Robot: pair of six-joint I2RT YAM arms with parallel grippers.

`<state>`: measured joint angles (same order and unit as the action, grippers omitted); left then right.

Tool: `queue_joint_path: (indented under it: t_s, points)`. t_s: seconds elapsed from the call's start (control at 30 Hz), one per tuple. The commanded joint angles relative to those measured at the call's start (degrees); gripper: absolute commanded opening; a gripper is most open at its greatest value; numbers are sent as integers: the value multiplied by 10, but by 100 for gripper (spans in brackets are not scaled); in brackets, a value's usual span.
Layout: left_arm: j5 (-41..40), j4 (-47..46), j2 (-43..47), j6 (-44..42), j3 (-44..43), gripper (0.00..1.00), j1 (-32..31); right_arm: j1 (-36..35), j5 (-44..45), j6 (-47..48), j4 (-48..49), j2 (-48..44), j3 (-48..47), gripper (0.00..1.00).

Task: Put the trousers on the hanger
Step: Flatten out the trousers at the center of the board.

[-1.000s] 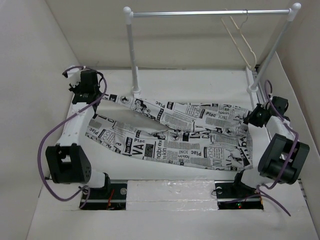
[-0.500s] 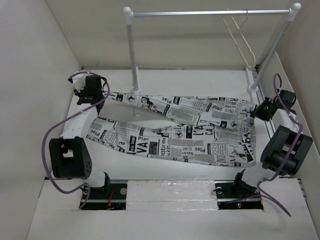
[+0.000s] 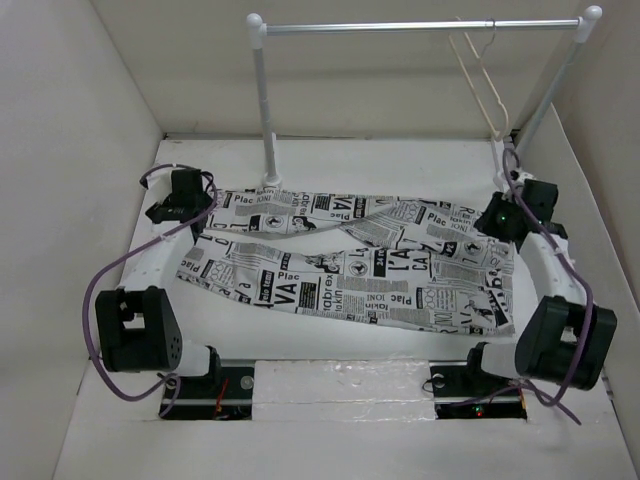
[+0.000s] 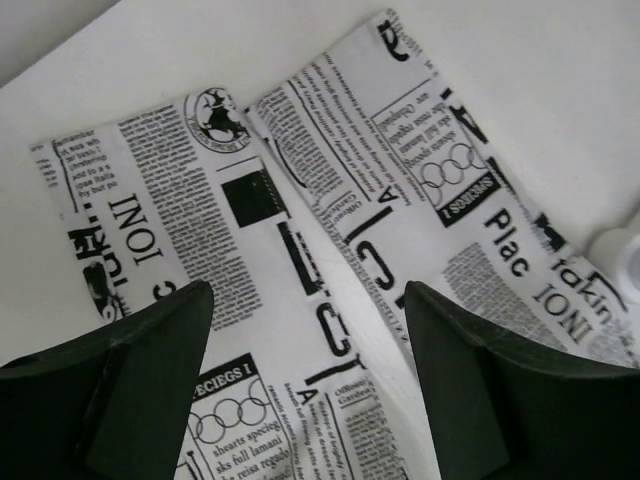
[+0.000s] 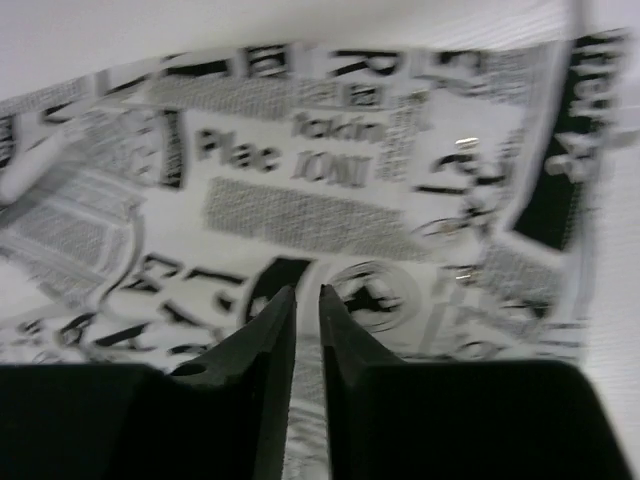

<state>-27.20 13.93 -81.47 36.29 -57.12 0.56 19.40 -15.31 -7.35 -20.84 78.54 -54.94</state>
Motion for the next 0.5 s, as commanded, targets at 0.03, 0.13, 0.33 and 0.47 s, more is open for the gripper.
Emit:
queue_joint_path:
  t_s: [0.03,0.13,0.33,0.47]
  points:
    - [57,2,7,-4,-19,69,3,-84,-33,44,17,-75,64,5]
    - [107,10,24,-26,-19,44,-13,-200,-79,86,5,-82,90,0]
    - [212,-12,132,-35,100,0,-40,-510,-18,79,26,-33,92,39]
    - [250,0,106,-37,140,0,-28,-607,-10,74,56,55,54,43]
